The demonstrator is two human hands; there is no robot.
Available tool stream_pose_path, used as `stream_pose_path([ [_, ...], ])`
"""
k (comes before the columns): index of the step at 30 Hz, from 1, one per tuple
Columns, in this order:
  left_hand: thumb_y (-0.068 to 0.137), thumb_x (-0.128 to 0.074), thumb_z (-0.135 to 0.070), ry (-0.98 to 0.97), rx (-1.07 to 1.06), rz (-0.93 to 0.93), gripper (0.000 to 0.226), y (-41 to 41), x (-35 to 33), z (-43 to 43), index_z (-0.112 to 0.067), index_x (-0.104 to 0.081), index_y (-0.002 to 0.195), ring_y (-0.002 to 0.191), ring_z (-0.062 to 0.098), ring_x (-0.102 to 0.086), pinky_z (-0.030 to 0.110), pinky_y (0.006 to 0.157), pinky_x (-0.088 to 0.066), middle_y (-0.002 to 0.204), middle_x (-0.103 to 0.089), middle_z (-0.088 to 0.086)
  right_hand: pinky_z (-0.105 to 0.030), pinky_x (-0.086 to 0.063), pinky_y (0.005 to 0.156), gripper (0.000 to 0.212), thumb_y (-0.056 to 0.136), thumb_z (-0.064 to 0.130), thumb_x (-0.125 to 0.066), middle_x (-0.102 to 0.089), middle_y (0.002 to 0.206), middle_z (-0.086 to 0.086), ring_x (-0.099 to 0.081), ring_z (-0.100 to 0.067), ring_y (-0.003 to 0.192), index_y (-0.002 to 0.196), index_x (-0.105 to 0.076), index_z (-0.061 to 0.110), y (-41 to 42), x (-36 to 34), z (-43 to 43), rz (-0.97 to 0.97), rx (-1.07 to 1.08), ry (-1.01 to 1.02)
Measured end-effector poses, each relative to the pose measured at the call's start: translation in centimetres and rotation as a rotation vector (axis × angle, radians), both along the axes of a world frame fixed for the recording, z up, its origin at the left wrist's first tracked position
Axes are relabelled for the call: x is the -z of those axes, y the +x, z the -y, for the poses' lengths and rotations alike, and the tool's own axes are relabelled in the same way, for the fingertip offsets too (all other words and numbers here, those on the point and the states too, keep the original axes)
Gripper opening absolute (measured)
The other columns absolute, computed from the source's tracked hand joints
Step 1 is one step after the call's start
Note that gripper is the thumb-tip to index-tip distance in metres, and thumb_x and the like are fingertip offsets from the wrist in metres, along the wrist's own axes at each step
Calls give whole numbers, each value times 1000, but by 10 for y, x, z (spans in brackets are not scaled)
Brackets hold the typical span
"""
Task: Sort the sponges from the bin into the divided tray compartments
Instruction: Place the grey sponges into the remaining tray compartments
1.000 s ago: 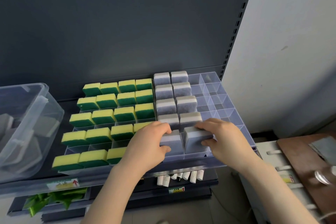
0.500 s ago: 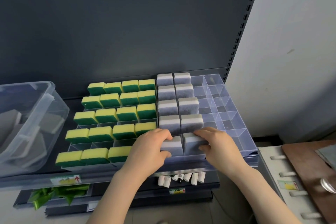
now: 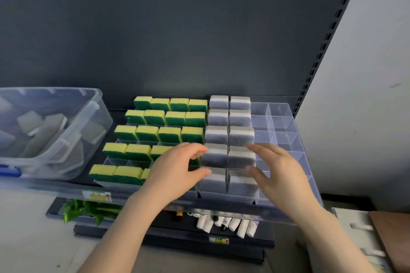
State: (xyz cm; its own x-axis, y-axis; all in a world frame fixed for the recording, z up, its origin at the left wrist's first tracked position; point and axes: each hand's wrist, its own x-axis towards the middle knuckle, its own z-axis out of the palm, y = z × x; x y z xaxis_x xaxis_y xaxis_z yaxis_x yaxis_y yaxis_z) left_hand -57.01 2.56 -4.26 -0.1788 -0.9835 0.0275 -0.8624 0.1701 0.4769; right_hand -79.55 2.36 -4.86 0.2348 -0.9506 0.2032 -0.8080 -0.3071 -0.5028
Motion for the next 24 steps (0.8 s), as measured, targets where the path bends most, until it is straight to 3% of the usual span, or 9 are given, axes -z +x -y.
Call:
stream_pose_path([
  [4,84,-67,-41,16,-78,4,45,20,-19,2,-34,-54,126,105,-2,-55,30,92,-50,121,-58,-18,-28,-45,90,43,86,18,-64,-59,127,0,-54,-23,116,128,-55,20,27,-12,12,-16,-64,-54],
  [7,86,-62,-46,-32,-136,245,45,45,-28,0,-33,-53,129,110,6,-56,30,85,-52,126,-57,-14,-27,-46,87,45,89,23,-59,-56,130,3,-52,-20,116,133,-50,23,52,-16,13,-68,-103,-29],
  [11,87,-59,-49,-94,-219,546,38,94,-34,0,-28,-58,119,98,14,-60,32,71,-52,116,-61,-8,-26,-47,86,46,92,26,-53,-53,134,4,-53,-18,114,137,-44,25,88,-23,12,-154,-116,6],
  [15,87,-58,-50,-71,-247,534,35,149,-42,-10,-27,-59,114,90,15,-60,29,62,-45,106,-61,-8,-29,-49,89,48,91,30,-55,-54,134,3,-54,-19,115,137,-44,24,136,-33,8,-217,-98,-15],
  [24,85,-59,-53,-106,-343,553,50,311,-57,-31,-29,-52,127,109,21,-56,33,72,-45,121,-56,-4,-33,-47,99,54,88,35,-60,-48,140,4,-47,-18,126,138,-41,24,276,-49,5,-217,-180,6],
])
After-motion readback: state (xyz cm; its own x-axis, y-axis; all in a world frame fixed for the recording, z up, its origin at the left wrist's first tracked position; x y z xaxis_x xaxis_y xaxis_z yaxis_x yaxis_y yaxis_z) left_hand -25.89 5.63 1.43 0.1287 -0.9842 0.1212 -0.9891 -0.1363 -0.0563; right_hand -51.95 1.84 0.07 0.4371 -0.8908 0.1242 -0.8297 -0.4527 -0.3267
